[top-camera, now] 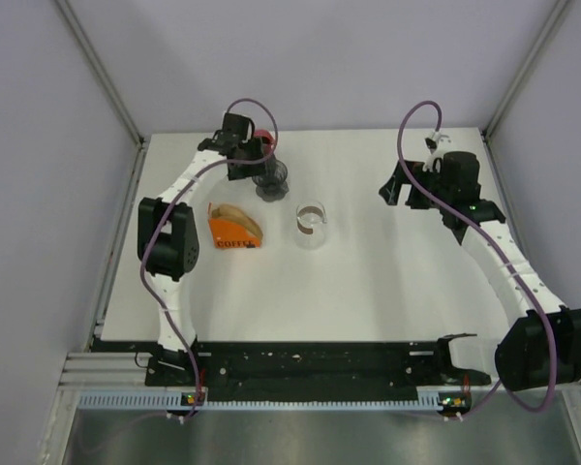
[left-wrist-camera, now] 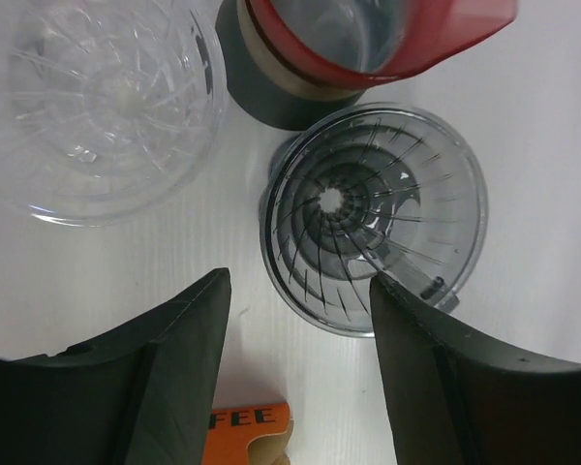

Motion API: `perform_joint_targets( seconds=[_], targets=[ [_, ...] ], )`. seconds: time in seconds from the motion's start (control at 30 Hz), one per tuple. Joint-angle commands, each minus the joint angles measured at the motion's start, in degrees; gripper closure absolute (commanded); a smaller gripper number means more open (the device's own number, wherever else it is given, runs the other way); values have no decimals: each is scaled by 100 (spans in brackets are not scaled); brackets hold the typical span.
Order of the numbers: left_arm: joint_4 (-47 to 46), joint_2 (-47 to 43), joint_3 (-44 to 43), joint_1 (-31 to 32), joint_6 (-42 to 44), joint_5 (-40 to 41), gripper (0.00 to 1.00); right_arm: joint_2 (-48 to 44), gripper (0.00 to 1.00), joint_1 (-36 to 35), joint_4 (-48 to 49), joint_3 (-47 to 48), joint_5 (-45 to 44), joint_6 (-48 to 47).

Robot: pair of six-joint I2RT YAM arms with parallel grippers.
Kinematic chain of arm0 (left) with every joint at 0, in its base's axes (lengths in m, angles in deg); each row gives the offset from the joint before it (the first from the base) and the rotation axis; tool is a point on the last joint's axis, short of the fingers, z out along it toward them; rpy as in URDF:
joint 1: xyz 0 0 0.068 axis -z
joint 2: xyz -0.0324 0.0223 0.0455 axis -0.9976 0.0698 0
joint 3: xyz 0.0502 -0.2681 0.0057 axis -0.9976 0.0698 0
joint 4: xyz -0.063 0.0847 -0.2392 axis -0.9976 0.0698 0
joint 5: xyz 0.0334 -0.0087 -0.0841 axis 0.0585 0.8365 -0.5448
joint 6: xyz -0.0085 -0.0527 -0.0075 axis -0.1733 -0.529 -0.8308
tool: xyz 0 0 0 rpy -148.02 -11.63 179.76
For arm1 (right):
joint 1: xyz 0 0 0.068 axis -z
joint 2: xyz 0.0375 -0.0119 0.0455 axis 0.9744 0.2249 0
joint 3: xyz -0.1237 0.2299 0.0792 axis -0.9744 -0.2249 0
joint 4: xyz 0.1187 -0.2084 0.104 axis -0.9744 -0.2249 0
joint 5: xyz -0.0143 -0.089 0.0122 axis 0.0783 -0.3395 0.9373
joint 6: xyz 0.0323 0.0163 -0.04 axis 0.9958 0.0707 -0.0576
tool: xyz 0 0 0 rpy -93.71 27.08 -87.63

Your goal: Place the coffee filter in the dripper

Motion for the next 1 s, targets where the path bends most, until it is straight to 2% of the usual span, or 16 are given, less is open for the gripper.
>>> perform_joint_targets(
  seconds=[0.0, 0.2, 0.27, 0.57, 0.6, 0.77, 0.97],
  targets=[
    [1, 252, -269, 59, -13, 223, 36, 89, 2, -98, 202, 140, 43, -85],
    [89, 796, -726, -2, -30, 259, 42, 63, 2, -89, 202, 96, 70, -129],
    [107, 954, -875, -2, -39, 207, 47, 37, 2, -98, 211, 96, 44, -129],
    [309, 1044, -982, -37, 14, -110, 97, -95, 2, -89, 88, 140, 35, -147],
    [335, 982, -955, -55, 14, -293, 100, -113, 2, -98, 80, 158, 43, -147],
    [414, 499, -797, -134, 277, -725, 100, -201, 3, -150, 62, 237, 35, -103],
    [370, -177, -867, -283, 576, -1506, 100, -34, 3, -844, -61, 754, -53, -524]
  ],
)
